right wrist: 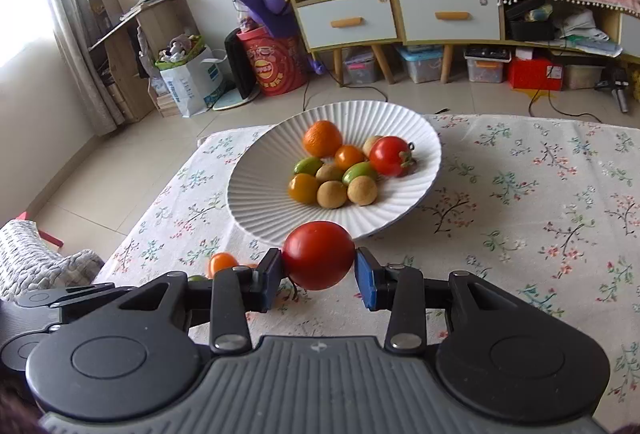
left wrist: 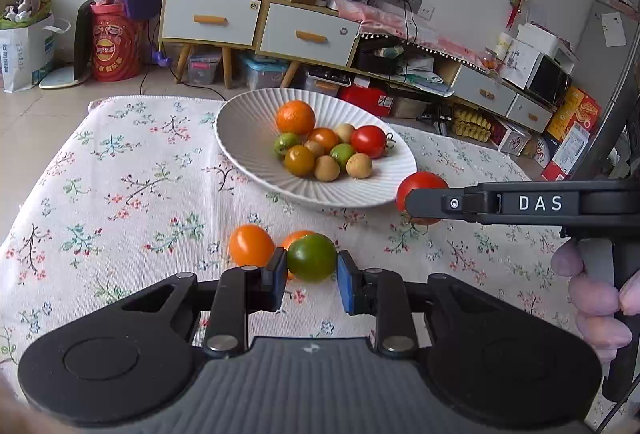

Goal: Organize fruits
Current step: 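Carry the green tomato and red tomato into the white bowl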

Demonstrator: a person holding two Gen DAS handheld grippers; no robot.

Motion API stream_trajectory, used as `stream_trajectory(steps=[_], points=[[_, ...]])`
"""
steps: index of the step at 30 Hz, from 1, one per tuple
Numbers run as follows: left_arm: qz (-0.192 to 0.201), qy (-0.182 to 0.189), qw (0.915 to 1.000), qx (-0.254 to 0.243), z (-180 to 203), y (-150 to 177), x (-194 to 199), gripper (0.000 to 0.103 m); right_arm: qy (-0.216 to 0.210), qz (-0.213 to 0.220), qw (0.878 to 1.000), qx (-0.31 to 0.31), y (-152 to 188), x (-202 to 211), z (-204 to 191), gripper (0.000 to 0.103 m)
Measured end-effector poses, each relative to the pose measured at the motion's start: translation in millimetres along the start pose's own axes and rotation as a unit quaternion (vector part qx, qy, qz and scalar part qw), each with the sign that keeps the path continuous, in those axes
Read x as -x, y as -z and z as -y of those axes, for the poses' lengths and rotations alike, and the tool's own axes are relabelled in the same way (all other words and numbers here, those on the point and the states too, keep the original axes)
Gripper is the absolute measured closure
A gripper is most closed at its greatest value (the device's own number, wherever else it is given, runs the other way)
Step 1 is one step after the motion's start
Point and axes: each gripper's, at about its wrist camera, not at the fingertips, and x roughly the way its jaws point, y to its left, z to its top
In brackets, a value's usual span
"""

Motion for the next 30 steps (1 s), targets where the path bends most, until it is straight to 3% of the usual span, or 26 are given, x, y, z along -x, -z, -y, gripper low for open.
stream_trajectory(steps=[12,23,30], points=[[0.014,0.006,0.9997,-0.02,17.9,-18.5,-12.3,0.079,0.033,0.0,0.999,-0.011,-15.7,-8.4,19.7,0.067],[0.026,0.009,0.9992,-0.031,19.5,-32.8,-28.7,0.079,0.02,0.021,0.999,0.016,-30.3,-18.9,37.1,0.067],[0.016,0.009,0.997,-0.075,19.8,-41.6,-50.6,0.079,0.009,0.012,0.999,0.047,-29.0,-33.5,36.1,0.067]])
